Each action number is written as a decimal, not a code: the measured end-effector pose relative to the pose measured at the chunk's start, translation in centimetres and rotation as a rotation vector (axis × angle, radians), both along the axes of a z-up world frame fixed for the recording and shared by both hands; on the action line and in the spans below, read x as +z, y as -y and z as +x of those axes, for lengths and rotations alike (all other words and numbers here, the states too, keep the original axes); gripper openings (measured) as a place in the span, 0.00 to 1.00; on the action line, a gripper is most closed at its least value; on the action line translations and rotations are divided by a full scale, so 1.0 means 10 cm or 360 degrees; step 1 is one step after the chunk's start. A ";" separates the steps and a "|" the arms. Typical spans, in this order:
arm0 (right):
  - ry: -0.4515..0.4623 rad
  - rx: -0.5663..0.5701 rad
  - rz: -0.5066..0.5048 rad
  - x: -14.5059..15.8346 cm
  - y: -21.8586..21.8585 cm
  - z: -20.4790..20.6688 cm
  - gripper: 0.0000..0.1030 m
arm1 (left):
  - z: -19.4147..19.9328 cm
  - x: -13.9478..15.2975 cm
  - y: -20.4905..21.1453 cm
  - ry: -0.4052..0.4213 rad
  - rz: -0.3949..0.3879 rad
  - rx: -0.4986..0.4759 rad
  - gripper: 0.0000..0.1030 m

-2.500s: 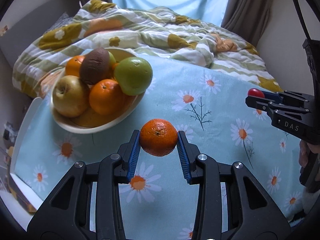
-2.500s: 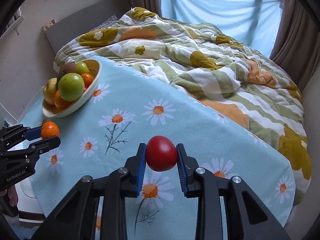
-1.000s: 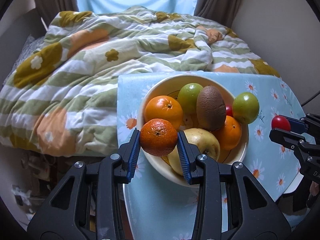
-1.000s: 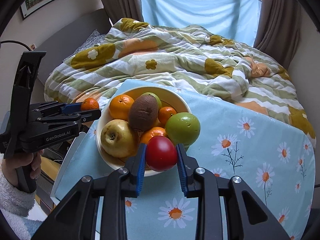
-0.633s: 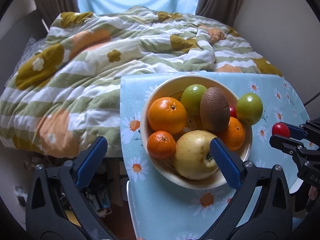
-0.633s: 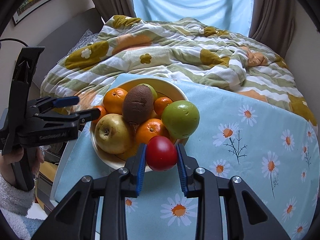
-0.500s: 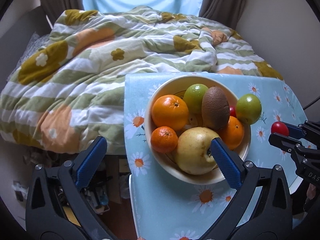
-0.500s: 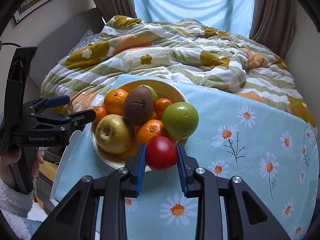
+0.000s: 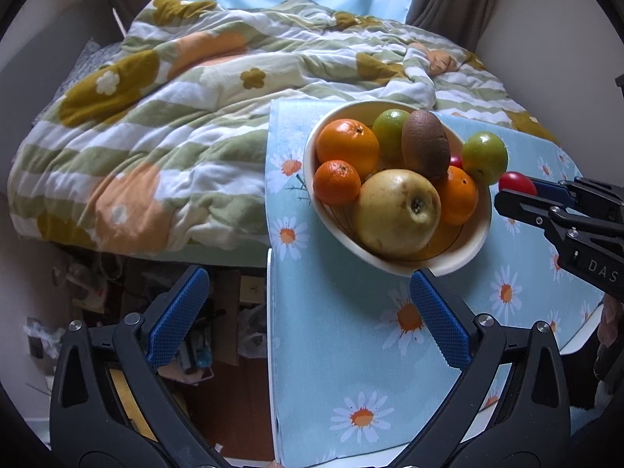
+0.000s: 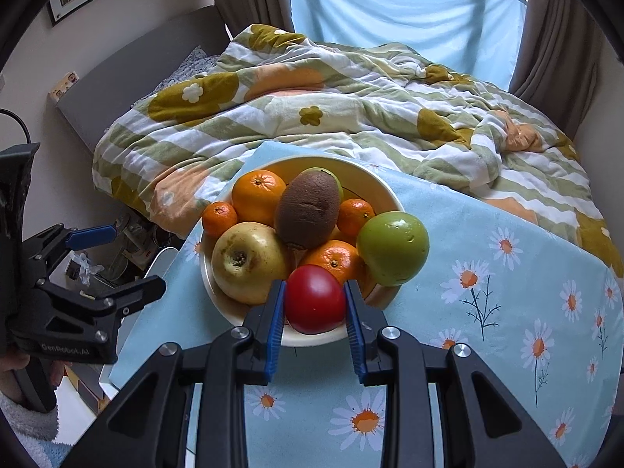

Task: Organize fruits
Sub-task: 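Lower the red tomato into the plate and open the right gripper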

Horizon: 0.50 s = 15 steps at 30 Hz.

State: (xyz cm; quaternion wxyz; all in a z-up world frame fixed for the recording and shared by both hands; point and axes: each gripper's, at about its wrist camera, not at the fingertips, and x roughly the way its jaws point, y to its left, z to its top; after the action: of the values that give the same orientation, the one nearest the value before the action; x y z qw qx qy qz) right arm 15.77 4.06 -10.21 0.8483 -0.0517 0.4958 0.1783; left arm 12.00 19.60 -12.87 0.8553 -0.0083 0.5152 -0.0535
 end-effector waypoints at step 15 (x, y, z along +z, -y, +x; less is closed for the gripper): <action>-0.0087 -0.0088 0.0068 -0.30 -0.10 0.08 0.26 | -0.06 -0.23 0.08 -0.0075 0.0004 -0.0069 1.00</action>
State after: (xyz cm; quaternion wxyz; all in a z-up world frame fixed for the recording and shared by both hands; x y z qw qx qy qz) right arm 16.52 5.07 -13.16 0.8400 -0.0151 0.5162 0.1666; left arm 11.42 18.79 -15.14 0.8416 0.0027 0.5354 -0.0713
